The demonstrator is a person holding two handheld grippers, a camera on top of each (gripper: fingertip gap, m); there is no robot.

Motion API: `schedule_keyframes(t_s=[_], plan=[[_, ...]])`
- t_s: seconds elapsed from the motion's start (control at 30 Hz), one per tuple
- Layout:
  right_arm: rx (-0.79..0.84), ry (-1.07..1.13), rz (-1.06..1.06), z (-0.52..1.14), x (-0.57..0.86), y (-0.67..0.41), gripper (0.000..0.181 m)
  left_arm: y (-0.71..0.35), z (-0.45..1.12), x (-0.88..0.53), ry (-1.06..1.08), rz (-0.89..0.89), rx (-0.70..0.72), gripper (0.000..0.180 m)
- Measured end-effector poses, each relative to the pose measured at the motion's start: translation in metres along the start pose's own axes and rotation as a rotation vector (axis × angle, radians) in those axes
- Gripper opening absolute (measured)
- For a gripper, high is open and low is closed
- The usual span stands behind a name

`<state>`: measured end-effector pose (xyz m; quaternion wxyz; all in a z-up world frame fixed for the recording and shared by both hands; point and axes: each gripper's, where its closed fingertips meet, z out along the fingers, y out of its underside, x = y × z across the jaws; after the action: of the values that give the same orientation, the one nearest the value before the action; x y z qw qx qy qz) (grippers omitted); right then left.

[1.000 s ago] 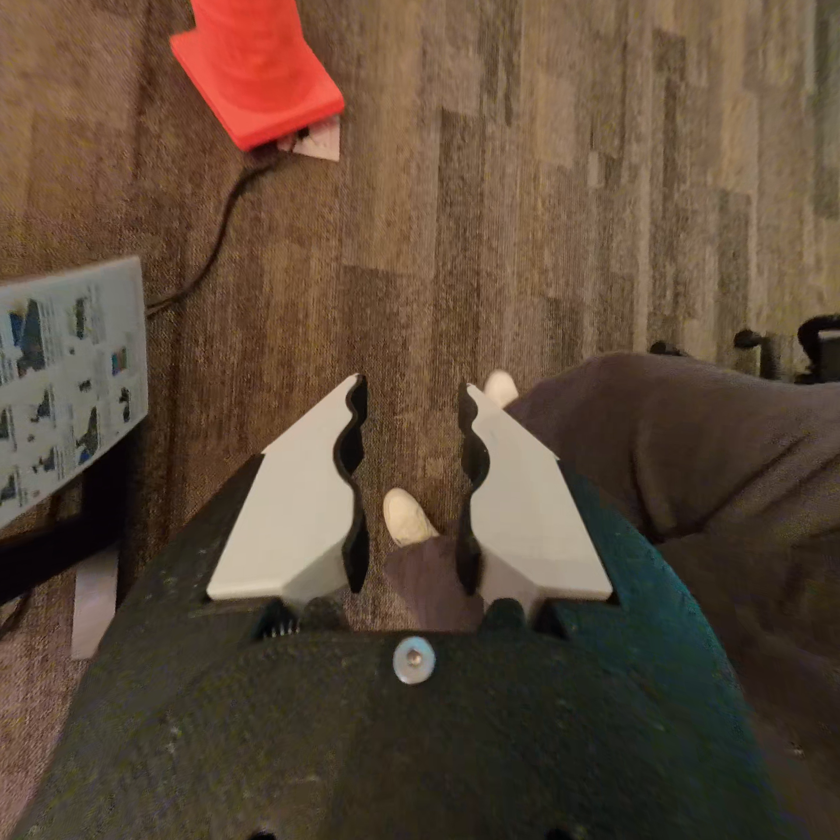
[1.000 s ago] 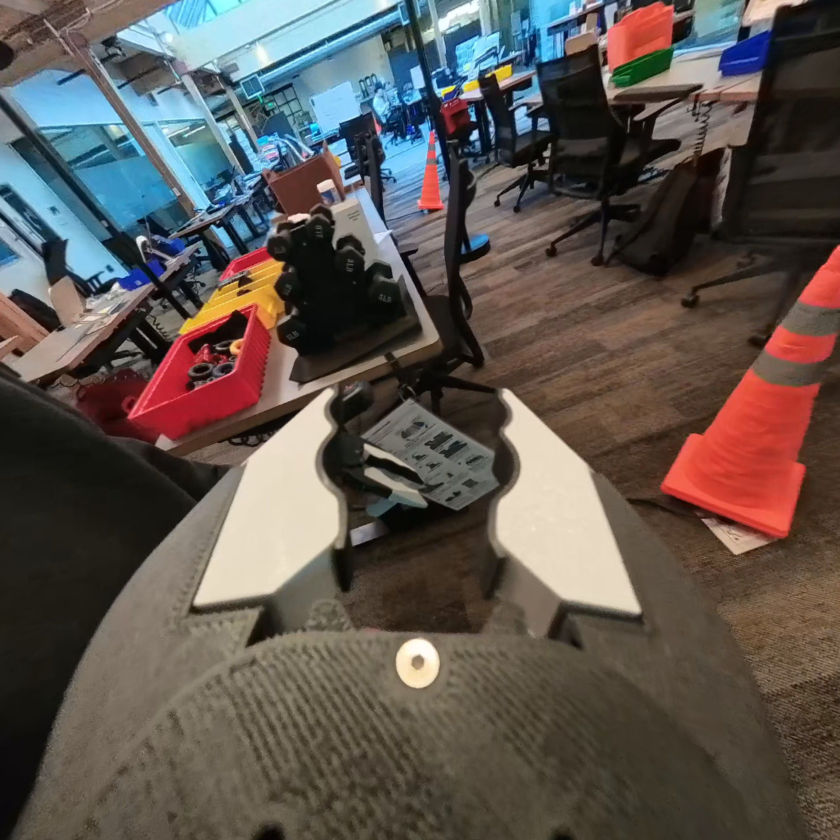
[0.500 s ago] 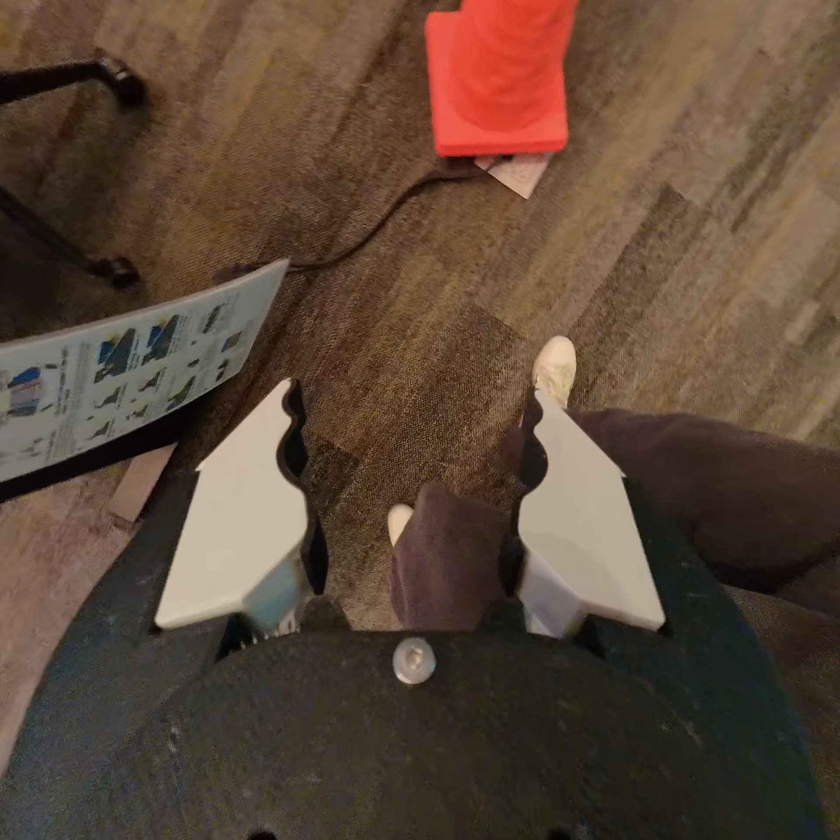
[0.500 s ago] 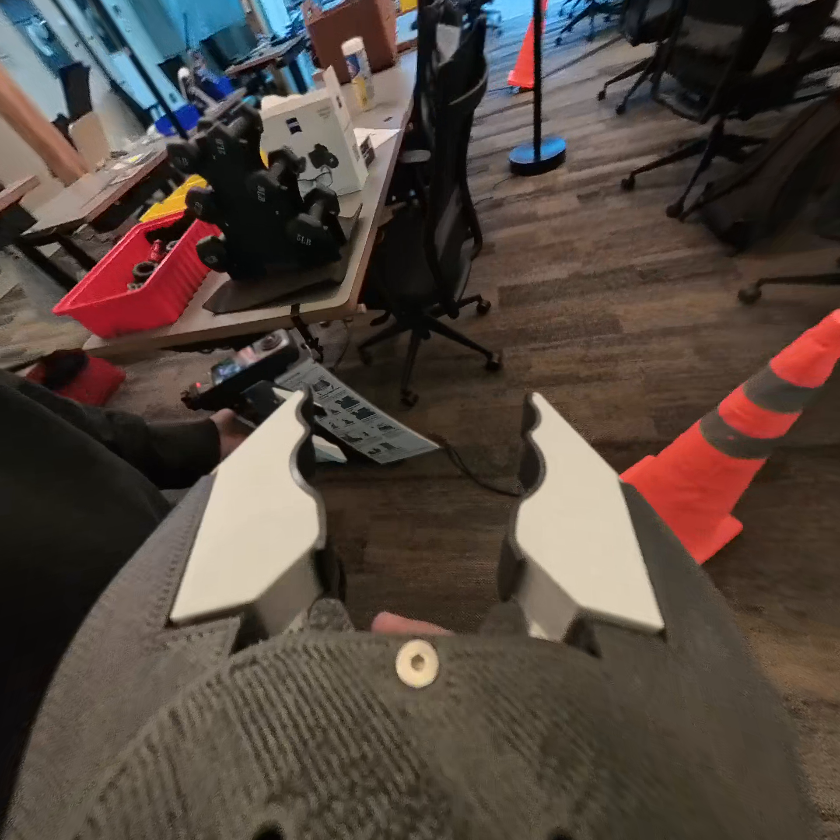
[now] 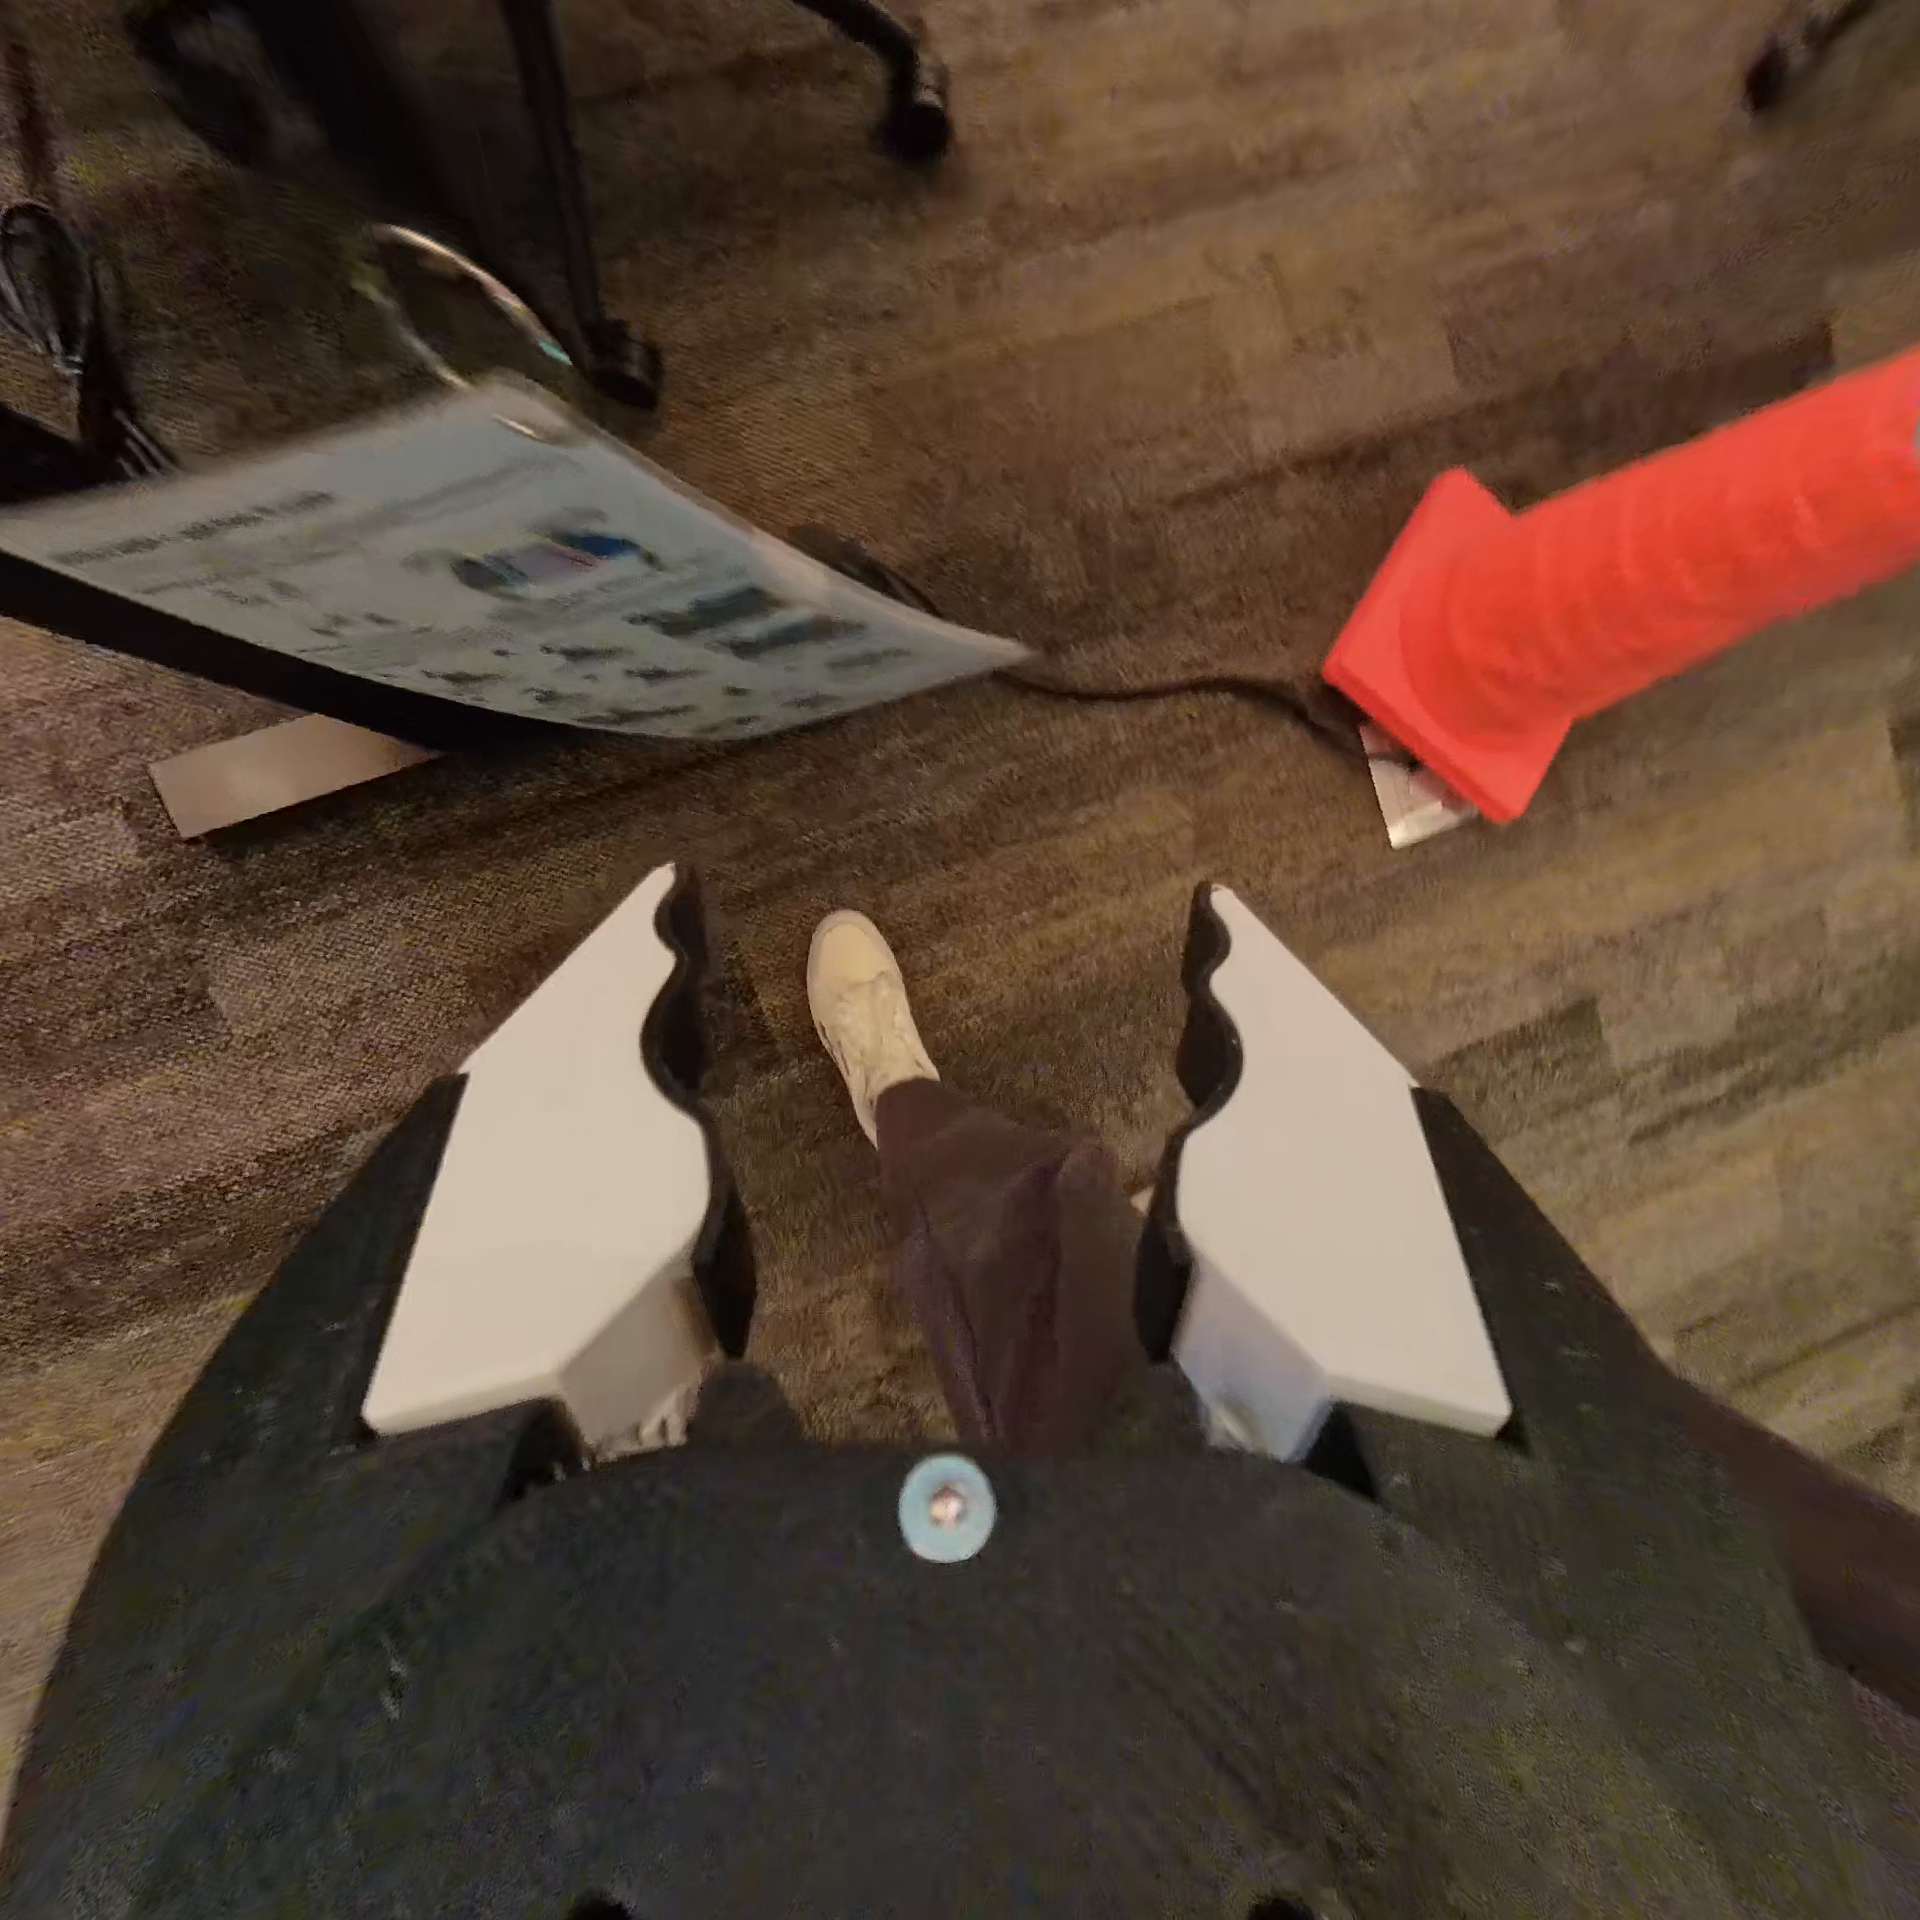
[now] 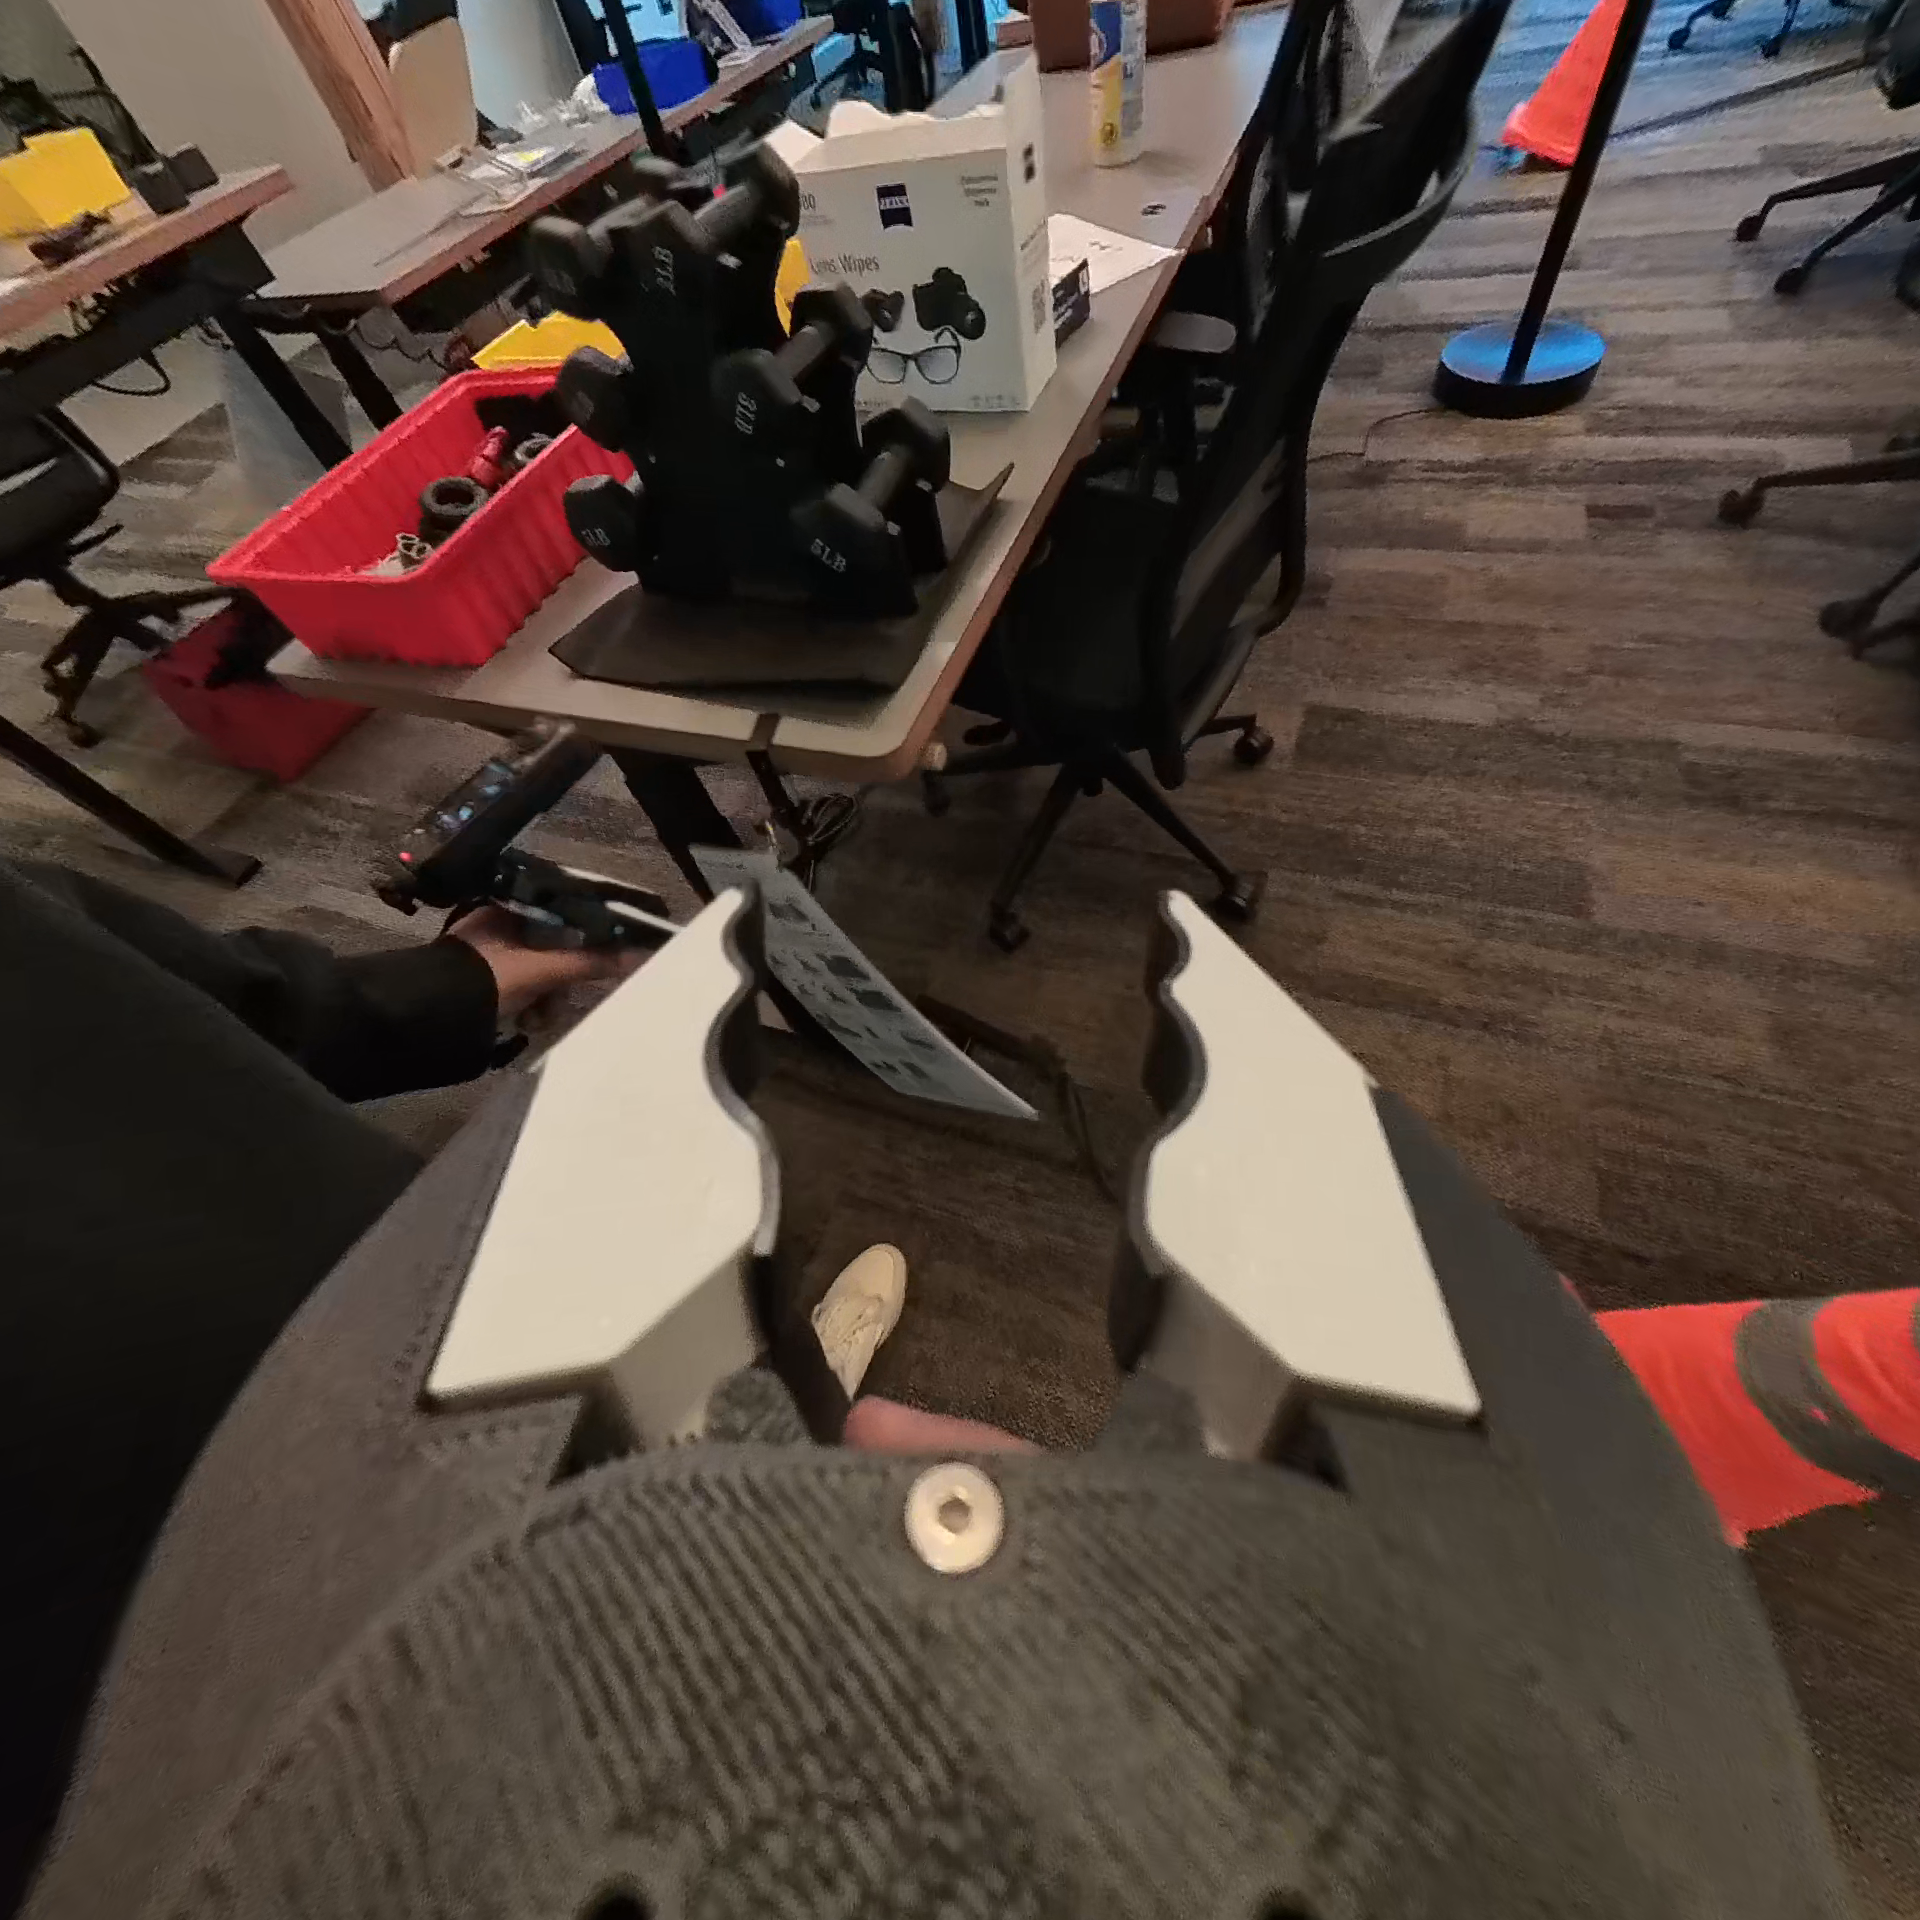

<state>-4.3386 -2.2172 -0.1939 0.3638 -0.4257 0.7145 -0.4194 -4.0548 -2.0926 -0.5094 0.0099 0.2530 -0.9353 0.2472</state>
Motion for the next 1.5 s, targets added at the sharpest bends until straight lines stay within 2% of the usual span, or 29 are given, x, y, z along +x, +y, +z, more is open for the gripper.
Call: schedule_keyframes(t_s=[0.07,0.17,0.2,0.27,0.37,0.47,0.67,0.8,0.87,0.93,1.07,1.2,1.33,1.5], plan=[[-0.022,0.023,0.003,0.028,-0.010,-0.011,0.074,-0.028,0.001,-0.034,-0.014,-0.021,0.062,0.089],[0.029,0.021,0.060,0.072,-0.029,-0.042,0.073,-0.097,-0.019,-0.075,-0.051,0.042,0.256,0.090],[0.042,0.010,0.079,0.087,-0.036,-0.051,0.073,-0.125,-0.031,-0.088,-0.075,0.074,0.332,0.094],[0.040,-0.008,0.079,0.114,-0.047,-0.065,0.074,-0.182,-0.062,-0.120,-0.167,0.120,0.481,0.117],[0.026,-0.001,0.012,0.149,-0.060,-0.079,0.072,-0.268,-0.108,-0.163,-0.229,0.071,0.655,0.132],[0.019,-0.019,0.003,0.178,-0.069,-0.087,0.073,-0.339,-0.139,-0.196,-0.222,0.009,0.775,0.135],[0.043,0.003,-0.014,0.201,-0.066,-0.108,0.072,-0.383,-0.130,-0.233,-0.204,-0.077,0.747,0.129],[0.043,0.022,0.017,0.205,-0.043,-0.107,0.070,-0.379,-0.154,-0.210,-0.172,-0.104,0.850,0.116],[0.040,0.009,0.030,0.211,-0.031,-0.107,0.070,-0.382,-0.171,-0.176,-0.119,-0.053,0.913,0.116],[0.036,-0.010,0.025,0.216,-0.018,-0.108,0.069,-0.384,-0.175,-0.134,-0.061,0.006,0.916,0.113],[0.040,-0.059,-0.006,0.223,0.014,-0.116,0.070,-0.392,-0.157,-0.042,0.034,0.157,0.862,0.110],[0.038,-0.060,-0.036,0.210,0.076,-0.116,0.070,-0.411,-0.134,0.043,0.093,0.226,0.839,0.109],[0.075,-0.028,-0.011,0.198,0.144,-0.134,0.070,-0.432,-0.117,0.141,0.225,0.248,0.794,0.109],[0.124,0.010,0.077,0.195,0.218,-0.153,0.073,-0.459,-0.080,0.251,0.394,0.420,0.716,0.111]])
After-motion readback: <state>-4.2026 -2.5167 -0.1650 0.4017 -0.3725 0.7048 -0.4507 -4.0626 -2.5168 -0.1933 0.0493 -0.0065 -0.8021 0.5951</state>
